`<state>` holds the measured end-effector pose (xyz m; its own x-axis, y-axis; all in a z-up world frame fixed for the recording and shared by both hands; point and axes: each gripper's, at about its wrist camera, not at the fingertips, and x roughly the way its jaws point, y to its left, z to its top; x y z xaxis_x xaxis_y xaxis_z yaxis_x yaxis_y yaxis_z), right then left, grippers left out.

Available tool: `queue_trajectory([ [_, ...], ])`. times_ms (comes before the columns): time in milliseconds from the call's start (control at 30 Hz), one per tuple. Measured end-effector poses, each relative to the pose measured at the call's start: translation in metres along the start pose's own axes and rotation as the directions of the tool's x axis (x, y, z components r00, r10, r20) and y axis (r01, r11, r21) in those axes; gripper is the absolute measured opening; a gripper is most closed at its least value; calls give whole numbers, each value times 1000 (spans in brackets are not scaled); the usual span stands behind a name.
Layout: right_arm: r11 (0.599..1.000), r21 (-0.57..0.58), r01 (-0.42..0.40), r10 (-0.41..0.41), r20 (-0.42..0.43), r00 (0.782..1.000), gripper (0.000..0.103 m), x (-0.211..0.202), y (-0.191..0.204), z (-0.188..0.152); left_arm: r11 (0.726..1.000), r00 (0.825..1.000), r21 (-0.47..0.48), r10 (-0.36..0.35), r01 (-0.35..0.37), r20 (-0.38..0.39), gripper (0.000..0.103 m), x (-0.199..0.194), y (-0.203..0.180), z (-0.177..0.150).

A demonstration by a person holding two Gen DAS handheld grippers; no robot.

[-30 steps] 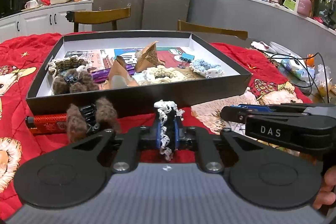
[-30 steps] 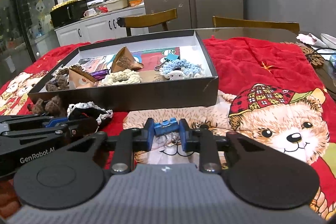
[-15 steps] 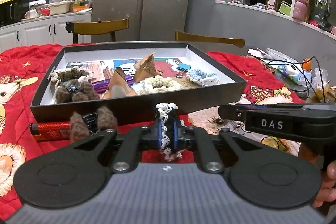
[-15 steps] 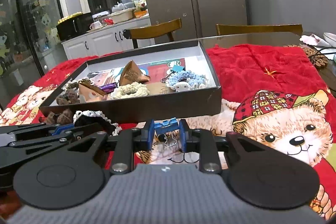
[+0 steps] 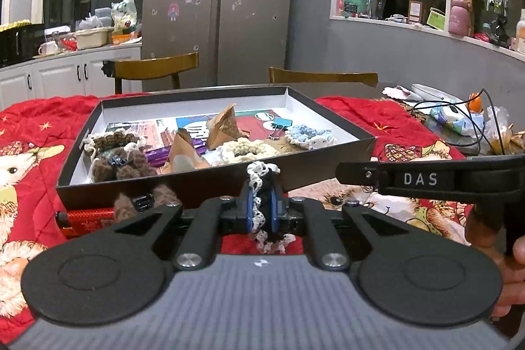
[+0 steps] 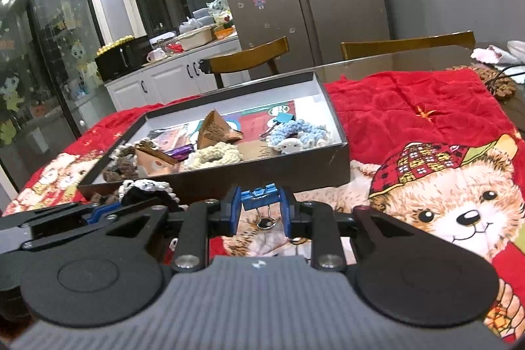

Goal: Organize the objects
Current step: 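Lift the scrunchie and binder clip and carry both over the black box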

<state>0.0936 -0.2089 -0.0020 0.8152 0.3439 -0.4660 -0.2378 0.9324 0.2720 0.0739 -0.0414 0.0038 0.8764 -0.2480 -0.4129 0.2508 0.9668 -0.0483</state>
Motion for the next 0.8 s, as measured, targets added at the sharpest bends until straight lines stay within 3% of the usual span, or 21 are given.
queue_trajectory([
  [500, 997, 73, 18, -21, 37, 999, 28, -3, 1, 13, 999, 998, -22, 40, -38, 50, 12, -10, 7, 5],
  [667, 996, 91, -7, 2, 59, 998, 28, -14, 17, 38, 992, 997, -125, 30, -21, 75, 12, -24, 31, 32],
  [800, 996, 83, -34, 27, 88, 996, 28, -21, 37, 65, 989, 994, -147, 29, -13, 103, 12, -35, 53, 60],
])
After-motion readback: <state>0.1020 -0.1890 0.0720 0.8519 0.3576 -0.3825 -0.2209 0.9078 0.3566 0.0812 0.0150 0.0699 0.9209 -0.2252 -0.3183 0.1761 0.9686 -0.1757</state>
